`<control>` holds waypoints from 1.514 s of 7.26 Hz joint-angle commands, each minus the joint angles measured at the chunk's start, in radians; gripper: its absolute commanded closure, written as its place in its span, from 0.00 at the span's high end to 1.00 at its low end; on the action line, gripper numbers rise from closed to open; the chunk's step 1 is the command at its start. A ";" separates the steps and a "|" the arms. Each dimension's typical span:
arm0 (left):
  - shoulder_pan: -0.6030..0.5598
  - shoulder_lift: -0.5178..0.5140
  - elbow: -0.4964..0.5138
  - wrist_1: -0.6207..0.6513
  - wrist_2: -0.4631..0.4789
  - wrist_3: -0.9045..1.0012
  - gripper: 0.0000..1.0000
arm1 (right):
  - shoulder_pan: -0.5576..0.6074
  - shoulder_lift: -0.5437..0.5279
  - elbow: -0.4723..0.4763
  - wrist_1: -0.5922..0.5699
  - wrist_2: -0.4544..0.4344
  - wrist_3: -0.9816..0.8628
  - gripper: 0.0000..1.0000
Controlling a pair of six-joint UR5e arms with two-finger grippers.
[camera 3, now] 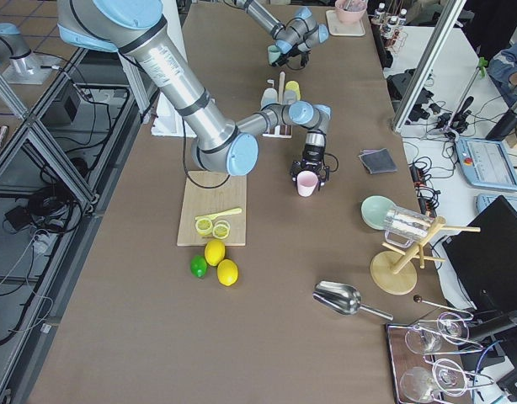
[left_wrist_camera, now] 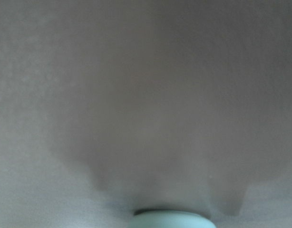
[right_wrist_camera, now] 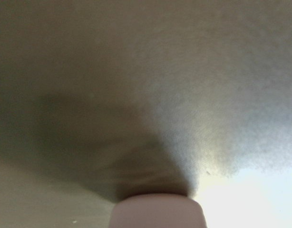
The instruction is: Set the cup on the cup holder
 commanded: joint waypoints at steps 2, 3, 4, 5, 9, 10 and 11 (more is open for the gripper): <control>0.004 0.000 0.000 0.008 -0.001 0.000 0.98 | 0.000 -0.005 0.003 0.000 0.000 0.000 0.99; 0.005 0.002 0.002 0.009 -0.001 0.002 0.98 | 0.000 -0.005 0.003 0.000 0.000 0.000 0.99; 0.005 0.000 0.000 0.017 -0.001 0.002 0.98 | 0.000 -0.005 0.003 0.000 0.000 0.000 0.99; 0.007 0.000 0.000 0.021 -0.001 0.005 0.98 | 0.003 -0.006 0.003 0.000 0.000 0.000 0.99; 0.008 -0.002 -0.001 0.073 0.001 0.005 0.19 | 0.008 -0.015 0.004 0.003 0.002 -0.008 0.99; 0.008 -0.005 -0.012 0.116 0.001 0.005 0.00 | 0.010 -0.021 0.004 0.017 0.002 -0.008 0.99; 0.007 -0.008 -0.035 0.161 0.002 0.005 0.00 | 0.010 -0.026 0.011 0.020 0.002 -0.008 0.99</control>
